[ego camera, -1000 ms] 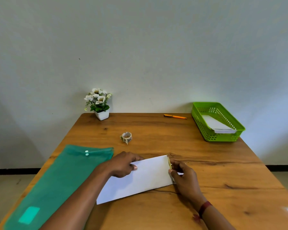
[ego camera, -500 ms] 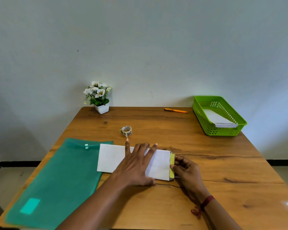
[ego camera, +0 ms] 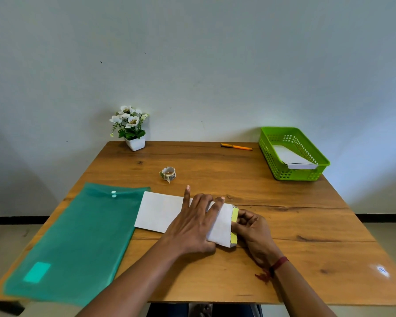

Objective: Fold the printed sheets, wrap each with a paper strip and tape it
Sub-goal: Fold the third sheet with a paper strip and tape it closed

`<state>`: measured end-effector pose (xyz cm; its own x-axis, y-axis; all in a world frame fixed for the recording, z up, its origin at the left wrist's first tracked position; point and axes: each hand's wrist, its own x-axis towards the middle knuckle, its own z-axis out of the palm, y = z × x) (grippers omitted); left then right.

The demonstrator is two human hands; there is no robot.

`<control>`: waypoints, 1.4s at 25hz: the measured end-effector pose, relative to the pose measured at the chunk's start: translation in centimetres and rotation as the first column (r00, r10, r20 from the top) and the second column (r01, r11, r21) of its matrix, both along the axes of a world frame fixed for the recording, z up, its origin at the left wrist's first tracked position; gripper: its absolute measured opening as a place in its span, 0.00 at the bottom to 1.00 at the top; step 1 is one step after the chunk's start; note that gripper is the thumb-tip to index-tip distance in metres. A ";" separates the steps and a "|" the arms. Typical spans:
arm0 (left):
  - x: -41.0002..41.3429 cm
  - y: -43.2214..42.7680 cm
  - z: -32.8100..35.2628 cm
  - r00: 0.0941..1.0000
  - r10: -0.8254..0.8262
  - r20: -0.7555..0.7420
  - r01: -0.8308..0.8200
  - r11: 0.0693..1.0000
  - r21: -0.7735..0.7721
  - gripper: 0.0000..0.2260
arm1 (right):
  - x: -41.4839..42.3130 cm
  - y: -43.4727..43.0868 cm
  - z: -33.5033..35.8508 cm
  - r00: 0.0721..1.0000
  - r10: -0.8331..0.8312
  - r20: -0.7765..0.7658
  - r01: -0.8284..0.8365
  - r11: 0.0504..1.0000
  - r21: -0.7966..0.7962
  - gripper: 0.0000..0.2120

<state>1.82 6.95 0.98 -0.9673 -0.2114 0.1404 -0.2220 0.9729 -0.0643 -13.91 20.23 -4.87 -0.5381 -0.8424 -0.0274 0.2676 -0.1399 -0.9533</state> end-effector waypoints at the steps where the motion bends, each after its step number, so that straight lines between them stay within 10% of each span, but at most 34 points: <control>1: 0.0 0.1 -0.1 1.000 -0.007 -0.006 0.007 1.000 -0.005 0.53 | 0.2 0.0 0.0 0.998 0.020 -0.067 -0.018 0.999 0.028 0.10; 35: 6.5 -8.3 0.3 0.990 0.126 0.066 -0.124 0.992 -0.037 0.48 | 1.8 -0.1 0.3 0.852 -0.336 -0.402 0.404 0.910 0.097 0.03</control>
<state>8.27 -1.33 1.24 -0.9410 -0.3279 0.0839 -0.3360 0.9348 -0.1151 -12.07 20.12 -4.59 -0.8080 -0.5789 0.1095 -0.1458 0.0164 -0.9892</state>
